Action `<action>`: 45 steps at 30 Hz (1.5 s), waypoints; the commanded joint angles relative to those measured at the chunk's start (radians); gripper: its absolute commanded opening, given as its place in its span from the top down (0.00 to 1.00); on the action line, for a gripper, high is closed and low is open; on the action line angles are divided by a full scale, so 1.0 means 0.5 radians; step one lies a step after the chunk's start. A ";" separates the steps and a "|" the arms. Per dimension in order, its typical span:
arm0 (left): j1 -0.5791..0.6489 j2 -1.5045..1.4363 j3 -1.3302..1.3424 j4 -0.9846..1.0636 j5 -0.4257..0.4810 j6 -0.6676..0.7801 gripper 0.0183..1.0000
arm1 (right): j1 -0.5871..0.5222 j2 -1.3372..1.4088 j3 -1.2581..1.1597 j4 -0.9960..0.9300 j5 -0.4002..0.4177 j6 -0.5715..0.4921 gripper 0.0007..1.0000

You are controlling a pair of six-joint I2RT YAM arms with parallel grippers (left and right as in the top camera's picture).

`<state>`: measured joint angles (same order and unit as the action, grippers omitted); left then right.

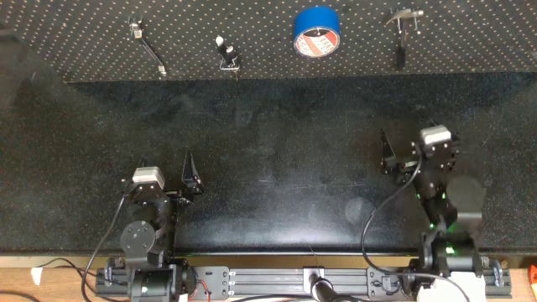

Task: Place Tools Onto Pegboard

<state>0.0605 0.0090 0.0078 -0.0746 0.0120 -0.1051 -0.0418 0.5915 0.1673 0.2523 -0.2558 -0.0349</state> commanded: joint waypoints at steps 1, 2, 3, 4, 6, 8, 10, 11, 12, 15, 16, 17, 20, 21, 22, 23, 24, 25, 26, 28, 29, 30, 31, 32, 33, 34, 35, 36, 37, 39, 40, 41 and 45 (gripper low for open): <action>0.008 -0.011 -0.005 -0.011 0.023 0.018 0.00 | 0.014 -0.301 -0.201 0.047 -0.024 0.146 0.02; 0.008 -0.011 -0.005 -0.011 0.023 0.018 0.00 | 0.027 -0.446 -0.271 0.047 -0.024 0.175 0.02; 0.008 -0.011 -0.005 -0.011 0.023 0.018 0.00 | 0.053 -0.558 -0.323 0.047 -0.024 0.175 0.02; 0.008 -0.011 -0.005 -0.011 0.023 0.018 0.00 | 0.079 -0.661 -0.327 -0.033 -0.023 0.175 0.02; 0.008 -0.011 -0.005 -0.011 0.023 0.018 0.00 | 0.122 -0.873 -0.327 -0.165 -0.022 0.174 0.02; 0.008 -0.011 -0.005 -0.011 0.023 0.018 0.01 | 0.144 -1.077 -0.327 -0.323 -0.036 0.175 0.02; 0.008 -0.011 -0.005 -0.011 0.023 0.018 0.00 | 0.146 -1.167 -0.327 -0.420 -0.053 0.243 0.02; 0.008 -0.011 -0.005 -0.011 0.023 0.018 0.00 | 0.153 -1.182 -0.327 -0.472 -0.053 0.280 0.02; 0.008 -0.011 -0.005 -0.011 0.023 0.018 0.00 | 0.158 -1.182 -0.327 -0.535 -0.053 0.280 0.02; 0.008 -0.011 -0.005 -0.011 0.023 0.018 0.00 | 0.158 -1.181 -0.327 -0.608 -0.034 0.247 0.02; 0.008 -0.011 -0.005 -0.011 0.023 0.018 0.00 | 0.158 -1.173 -0.327 -0.609 -0.018 0.246 0.02; 0.008 -0.011 -0.005 -0.011 0.023 0.018 0.00 | 0.158 -1.152 -0.327 -0.610 0.028 0.246 0.02; 0.008 -0.011 -0.005 -0.011 0.023 0.018 0.00 | 0.158 -1.071 -0.327 -0.616 0.129 0.242 0.02; 0.008 -0.011 -0.005 -0.011 0.023 0.018 0.00 | 0.158 -1.067 -0.327 -0.616 0.129 0.242 0.02; 0.008 -0.011 -0.005 -0.011 0.023 0.018 0.00 | 0.158 -1.067 -0.327 -0.616 0.129 0.242 0.02; 0.008 -0.011 -0.005 -0.011 0.023 0.018 0.00 | 0.158 -1.067 -0.327 -0.616 0.129 0.242 0.02; 0.008 -0.011 -0.005 -0.011 0.023 0.018 0.00 | 0.158 -1.067 -0.327 -0.616 0.129 0.242 0.02; 0.008 -0.011 -0.005 -0.011 0.023 0.018 0.00 | 0.158 -1.067 -0.327 -0.616 0.129 0.242 0.02; 0.008 -0.011 -0.005 -0.011 0.023 0.018 0.00 | 0.158 -1.067 -0.327 -0.616 0.129 0.242 0.02; 0.008 -0.011 -0.005 -0.011 0.023 0.018 0.01 | 0.158 -1.067 -0.327 -0.616 0.129 0.242 0.02; 0.008 -0.011 -0.005 -0.011 0.023 0.018 0.00 | 0.158 -1.067 -0.327 -0.616 0.129 0.242 0.02; 0.008 -0.011 -0.005 -0.011 0.023 0.018 0.00 | 0.158 -1.067 -0.327 -0.616 0.129 0.242 0.02; 0.008 -0.011 -0.005 -0.011 0.023 0.018 0.00 | 0.158 -1.067 -0.327 -0.616 0.129 0.242 0.02; 0.008 -0.011 -0.005 -0.011 0.023 0.018 0.00 | 0.158 -1.067 -0.327 -0.616 0.129 0.242 0.02; 0.008 -0.011 -0.005 -0.011 0.023 0.018 0.00 | 0.158 -1.067 -0.327 -0.616 0.129 0.242 0.02; 0.008 -0.011 -0.005 -0.011 0.023 0.018 0.00 | 0.158 -1.067 -0.327 -0.616 0.129 0.242 0.02; 0.008 -0.011 -0.005 -0.011 0.023 0.018 0.00 | 0.158 -1.067 -0.327 -0.616 0.129 0.242 0.02; 0.008 -0.011 -0.005 -0.011 0.023 0.018 0.00 | 0.158 -1.067 -0.327 -0.616 0.129 0.241 0.02; 0.008 -0.011 -0.005 -0.011 0.023 0.018 0.00 | 0.158 -1.067 -0.327 -0.616 0.129 0.242 0.02; 0.008 -0.011 -0.005 -0.011 0.022 0.018 0.00 | 0.158 -1.067 -0.327 -0.616 0.129 0.242 0.02; 0.008 -0.011 -0.005 -0.011 0.023 0.018 0.00 | 0.158 -1.067 -0.327 -0.616 0.129 0.242 0.02; 0.008 -0.011 -0.005 -0.011 0.023 0.018 0.00 | 0.158 -1.067 -0.327 -0.616 0.129 0.242 0.02; 0.008 -0.011 -0.005 -0.011 0.023 0.018 0.00 | 0.158 -1.067 -0.327 -0.616 0.129 0.242 0.02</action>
